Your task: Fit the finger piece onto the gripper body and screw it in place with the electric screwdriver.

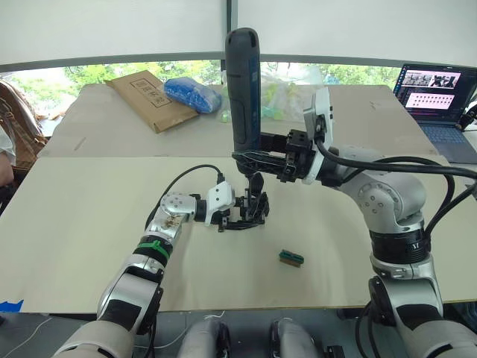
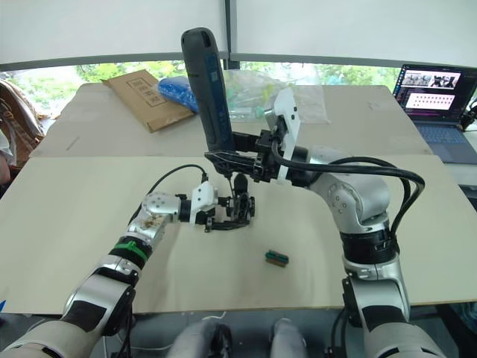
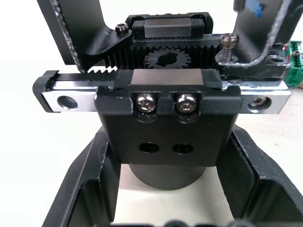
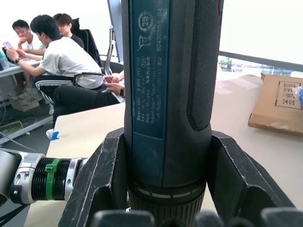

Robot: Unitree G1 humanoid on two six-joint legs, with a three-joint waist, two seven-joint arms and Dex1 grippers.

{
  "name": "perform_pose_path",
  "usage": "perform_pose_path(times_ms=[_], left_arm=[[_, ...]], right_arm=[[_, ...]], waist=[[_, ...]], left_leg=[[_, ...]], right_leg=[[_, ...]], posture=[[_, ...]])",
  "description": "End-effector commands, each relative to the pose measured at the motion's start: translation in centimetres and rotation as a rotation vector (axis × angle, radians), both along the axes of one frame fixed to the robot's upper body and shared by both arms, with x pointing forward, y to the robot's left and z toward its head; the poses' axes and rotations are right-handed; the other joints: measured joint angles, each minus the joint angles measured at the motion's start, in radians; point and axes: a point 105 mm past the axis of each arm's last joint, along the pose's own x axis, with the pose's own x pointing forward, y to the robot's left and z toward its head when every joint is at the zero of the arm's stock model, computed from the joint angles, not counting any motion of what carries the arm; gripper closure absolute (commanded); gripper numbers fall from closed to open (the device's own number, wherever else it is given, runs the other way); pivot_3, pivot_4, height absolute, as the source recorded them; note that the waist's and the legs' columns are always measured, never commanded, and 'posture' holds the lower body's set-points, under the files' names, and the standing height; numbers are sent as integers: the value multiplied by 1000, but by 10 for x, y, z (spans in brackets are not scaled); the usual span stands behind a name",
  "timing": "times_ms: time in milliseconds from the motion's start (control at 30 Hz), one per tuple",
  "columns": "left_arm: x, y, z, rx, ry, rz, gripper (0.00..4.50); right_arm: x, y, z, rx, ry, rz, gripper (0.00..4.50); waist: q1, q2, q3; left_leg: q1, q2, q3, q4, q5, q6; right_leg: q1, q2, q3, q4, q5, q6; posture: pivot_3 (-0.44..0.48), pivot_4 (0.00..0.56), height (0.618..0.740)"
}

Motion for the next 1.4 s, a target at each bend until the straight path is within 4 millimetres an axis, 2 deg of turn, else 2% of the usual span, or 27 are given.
perform_pose_path(times_ms=[33,1400], left_arm=[[4,1,9,3,-43,0,2199],[4,2,12,0,-47,0,2199]], right_arm=[[-11,1,19,45,-102,26,2587],[-8,2,13,27,-96,31,2587]], waist=[[0,0,0],[0,0,0]], left_leg=[[0,0,0,0,0,0],[0,0,0,0,0,0]], right_leg=[[0,0,0,0,0,0],[0,0,0,0,0,0]], posture=[[0,150,732],[0,150,732]])
